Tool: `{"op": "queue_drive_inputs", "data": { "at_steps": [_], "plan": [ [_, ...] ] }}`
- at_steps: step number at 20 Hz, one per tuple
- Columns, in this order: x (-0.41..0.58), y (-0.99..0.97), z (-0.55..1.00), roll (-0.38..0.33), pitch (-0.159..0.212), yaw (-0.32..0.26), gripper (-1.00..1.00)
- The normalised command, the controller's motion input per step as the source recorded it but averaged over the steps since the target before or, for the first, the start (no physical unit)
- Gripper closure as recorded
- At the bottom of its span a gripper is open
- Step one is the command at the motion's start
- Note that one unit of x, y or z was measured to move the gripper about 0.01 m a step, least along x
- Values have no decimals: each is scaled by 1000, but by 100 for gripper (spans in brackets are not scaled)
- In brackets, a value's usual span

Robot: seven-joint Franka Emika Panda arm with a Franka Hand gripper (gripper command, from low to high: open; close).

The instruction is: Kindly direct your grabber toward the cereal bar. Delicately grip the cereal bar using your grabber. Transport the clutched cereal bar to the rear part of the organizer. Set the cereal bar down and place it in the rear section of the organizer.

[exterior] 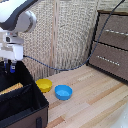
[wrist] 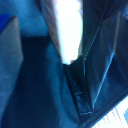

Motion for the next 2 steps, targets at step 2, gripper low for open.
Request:
{"op": "queue_drive_inputs", "data": {
  "at_steps": [2],
  "plan": [
    [130, -44, 606, -36, 5, -47, -100]
  ]
}}
